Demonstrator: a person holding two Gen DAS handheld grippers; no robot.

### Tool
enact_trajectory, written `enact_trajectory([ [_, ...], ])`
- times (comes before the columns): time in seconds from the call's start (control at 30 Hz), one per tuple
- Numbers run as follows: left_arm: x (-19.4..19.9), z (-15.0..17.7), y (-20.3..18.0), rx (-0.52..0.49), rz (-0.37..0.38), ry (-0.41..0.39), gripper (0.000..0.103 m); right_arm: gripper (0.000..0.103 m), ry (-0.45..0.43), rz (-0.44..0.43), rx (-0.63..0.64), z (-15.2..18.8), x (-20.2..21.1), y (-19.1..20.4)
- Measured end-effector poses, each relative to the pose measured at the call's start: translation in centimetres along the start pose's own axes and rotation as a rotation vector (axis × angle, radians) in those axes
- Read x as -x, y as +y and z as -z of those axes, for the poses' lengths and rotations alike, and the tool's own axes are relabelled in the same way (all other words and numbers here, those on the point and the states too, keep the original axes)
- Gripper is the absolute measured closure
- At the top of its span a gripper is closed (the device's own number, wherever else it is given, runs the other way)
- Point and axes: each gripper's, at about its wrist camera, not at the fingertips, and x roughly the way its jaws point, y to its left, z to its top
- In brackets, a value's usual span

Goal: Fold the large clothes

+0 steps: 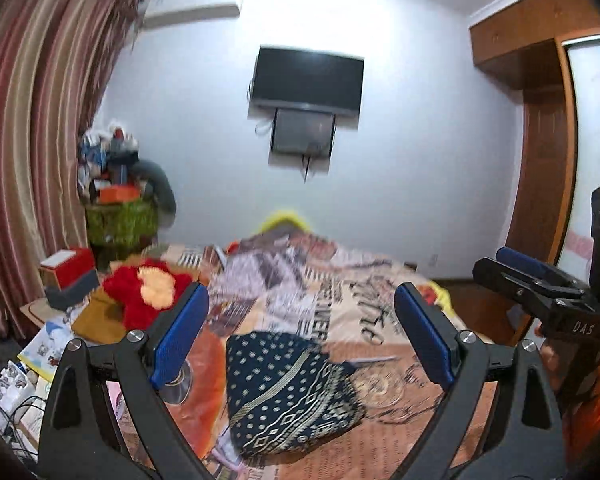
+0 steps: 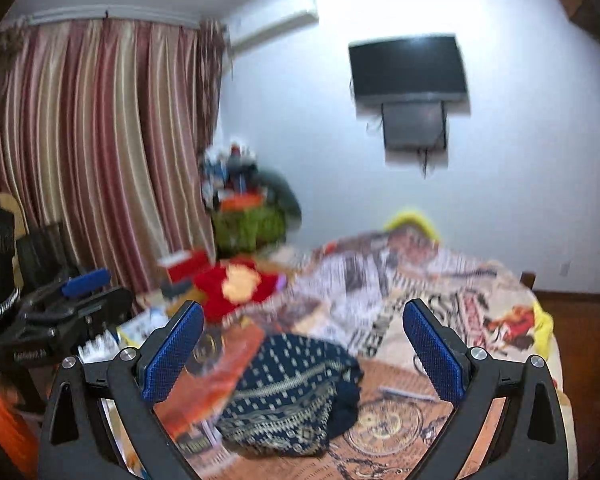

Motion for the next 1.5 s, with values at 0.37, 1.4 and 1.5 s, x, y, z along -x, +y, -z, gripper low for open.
enact_trajectory([
  [0.37, 3.5, 1.9, -2.1, 0.006, -0.087, -0.048, 0.008, 0.001, -0.131, 0.077, -0.006, 2.2, 6.5, 3.0],
  [1.4, 2.7, 3.9, -1.6, 0.031, -0.090, 0.008, 0.008, 0.000, -0.064, 0.088, -0.033, 4.1, 6.5, 3.0],
  [1.5, 2.7, 3.9, -1.8, 0.024, -0.090, 0.008, 0.008, 0.000, -0.064, 0.088, -0.034, 4.1, 6.5, 3.0],
])
